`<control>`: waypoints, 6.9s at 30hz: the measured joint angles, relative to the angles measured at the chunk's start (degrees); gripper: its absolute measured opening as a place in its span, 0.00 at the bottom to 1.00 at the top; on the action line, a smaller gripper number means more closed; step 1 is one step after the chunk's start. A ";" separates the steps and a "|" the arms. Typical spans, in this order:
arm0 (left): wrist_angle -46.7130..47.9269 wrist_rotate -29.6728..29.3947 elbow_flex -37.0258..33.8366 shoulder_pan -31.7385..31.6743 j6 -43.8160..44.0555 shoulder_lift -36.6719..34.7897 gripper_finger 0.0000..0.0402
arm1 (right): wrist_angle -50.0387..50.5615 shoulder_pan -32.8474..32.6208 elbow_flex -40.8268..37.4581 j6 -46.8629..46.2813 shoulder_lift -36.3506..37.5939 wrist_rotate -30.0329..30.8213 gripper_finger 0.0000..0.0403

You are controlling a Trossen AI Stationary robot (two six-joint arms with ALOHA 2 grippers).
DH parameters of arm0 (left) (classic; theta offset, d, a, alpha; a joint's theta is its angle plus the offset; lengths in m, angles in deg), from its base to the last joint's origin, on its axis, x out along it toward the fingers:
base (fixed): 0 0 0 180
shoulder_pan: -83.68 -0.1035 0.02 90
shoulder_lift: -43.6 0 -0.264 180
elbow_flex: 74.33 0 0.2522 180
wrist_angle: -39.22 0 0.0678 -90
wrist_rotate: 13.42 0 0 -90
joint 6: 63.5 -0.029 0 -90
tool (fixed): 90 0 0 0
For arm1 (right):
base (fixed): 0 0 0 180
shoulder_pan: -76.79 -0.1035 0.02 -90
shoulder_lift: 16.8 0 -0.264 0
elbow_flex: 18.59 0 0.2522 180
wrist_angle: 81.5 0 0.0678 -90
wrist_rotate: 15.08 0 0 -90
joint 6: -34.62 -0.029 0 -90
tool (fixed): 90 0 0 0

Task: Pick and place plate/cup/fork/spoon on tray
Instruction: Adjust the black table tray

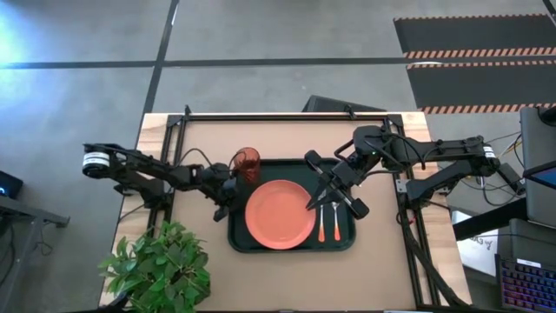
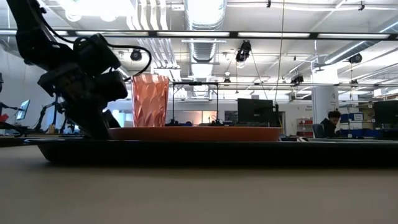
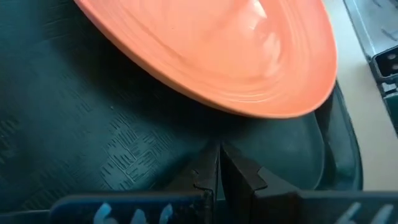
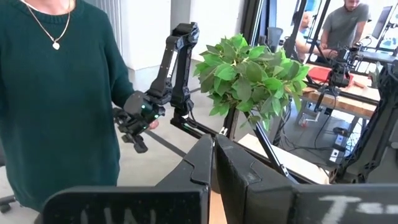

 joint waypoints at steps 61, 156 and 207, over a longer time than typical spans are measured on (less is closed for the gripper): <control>40.18 -9.67 17.00 0.58 -18.50 -66.70 0.00 | 34.01 13.29 -1.52 6.80 21.98 13.23 0.02; 15.13 -14.95 -16.88 0.58 -12.50 -75.71 0.00 | -4.55 13.29 -76.22 4.03 65.64 43.41 0.02; 8.54 -9.59 -4.48 0.60 -12.55 -70.27 0.00 | 8.09 40.40 -34.28 -10.72 0.46 38.06 0.02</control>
